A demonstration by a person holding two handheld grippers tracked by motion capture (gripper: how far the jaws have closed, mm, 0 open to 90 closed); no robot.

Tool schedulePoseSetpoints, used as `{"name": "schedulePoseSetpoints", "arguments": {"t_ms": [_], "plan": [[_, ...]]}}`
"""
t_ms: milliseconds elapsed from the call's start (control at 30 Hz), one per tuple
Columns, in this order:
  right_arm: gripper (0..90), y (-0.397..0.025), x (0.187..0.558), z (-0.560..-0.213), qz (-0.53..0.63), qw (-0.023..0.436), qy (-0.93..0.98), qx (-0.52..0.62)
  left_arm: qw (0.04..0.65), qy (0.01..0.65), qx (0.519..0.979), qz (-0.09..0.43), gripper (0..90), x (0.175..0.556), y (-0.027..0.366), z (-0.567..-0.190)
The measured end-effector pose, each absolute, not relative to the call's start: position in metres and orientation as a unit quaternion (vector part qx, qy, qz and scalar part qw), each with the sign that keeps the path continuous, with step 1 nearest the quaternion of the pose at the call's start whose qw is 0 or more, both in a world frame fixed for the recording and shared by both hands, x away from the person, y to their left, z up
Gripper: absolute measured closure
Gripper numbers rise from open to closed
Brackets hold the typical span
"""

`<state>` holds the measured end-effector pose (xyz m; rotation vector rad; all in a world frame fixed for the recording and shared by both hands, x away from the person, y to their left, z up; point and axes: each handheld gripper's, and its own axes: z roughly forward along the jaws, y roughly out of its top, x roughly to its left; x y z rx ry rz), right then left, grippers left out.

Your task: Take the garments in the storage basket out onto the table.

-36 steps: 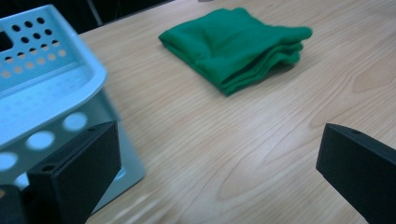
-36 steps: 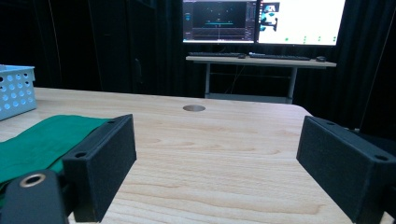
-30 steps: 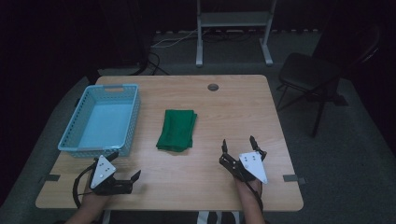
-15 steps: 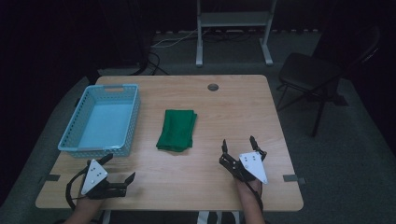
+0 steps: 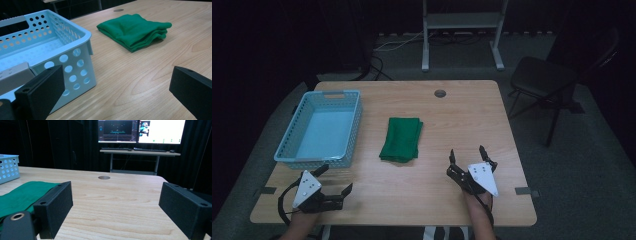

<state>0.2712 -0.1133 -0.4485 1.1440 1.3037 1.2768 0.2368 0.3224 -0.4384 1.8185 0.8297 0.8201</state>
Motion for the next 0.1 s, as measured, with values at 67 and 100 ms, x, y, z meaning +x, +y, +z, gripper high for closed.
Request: {"name": "schedulePoseSetpoints", "arguments": {"t_ms": [67,100], "plan": [[11.1,-0.1133,0.2712,-0.4485,0.522,0.474,0.533,0.467,0.473,0.338,0.741,0.336,0.0,0.2363,0.3227,-0.4383],[11.1,-0.1133,0.2712,-0.4485,0.522,0.474,0.533,0.467,0.473,0.339,0.74,0.338,0.0,0.2359,0.3227,-0.4383]]}}
